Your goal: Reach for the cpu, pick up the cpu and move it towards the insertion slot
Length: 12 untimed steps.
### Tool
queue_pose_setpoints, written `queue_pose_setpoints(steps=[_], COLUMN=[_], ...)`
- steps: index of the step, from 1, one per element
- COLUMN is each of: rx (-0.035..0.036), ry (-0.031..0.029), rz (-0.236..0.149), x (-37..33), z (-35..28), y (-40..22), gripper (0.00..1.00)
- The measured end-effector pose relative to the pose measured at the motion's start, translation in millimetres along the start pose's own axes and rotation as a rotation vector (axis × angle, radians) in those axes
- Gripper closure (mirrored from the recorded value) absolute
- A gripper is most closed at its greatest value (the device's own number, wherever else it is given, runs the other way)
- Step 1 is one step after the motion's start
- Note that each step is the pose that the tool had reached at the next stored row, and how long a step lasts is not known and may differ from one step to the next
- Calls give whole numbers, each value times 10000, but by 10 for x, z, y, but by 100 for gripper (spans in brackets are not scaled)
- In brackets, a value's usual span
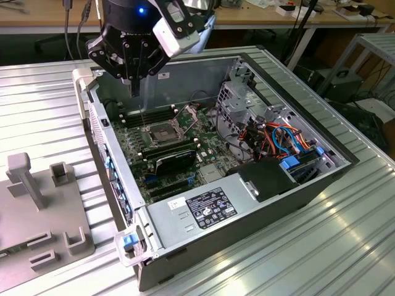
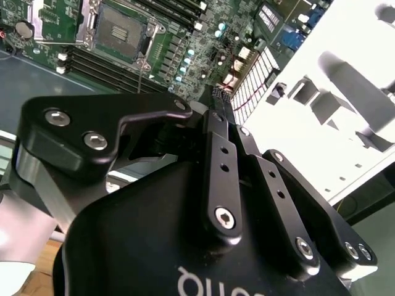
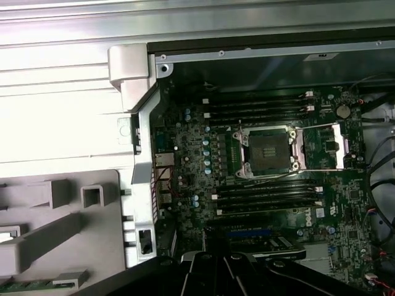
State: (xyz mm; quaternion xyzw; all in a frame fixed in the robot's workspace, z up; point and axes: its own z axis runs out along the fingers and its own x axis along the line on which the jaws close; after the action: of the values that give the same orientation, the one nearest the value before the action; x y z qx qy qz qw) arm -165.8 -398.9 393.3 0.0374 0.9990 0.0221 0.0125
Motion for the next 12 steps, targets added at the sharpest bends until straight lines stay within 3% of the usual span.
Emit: queue_pose_setpoints(steps=[12], rx=[-1], ry=[0], rz=[1], x=[79], z=[-1], y=[-6], gripper=[89])
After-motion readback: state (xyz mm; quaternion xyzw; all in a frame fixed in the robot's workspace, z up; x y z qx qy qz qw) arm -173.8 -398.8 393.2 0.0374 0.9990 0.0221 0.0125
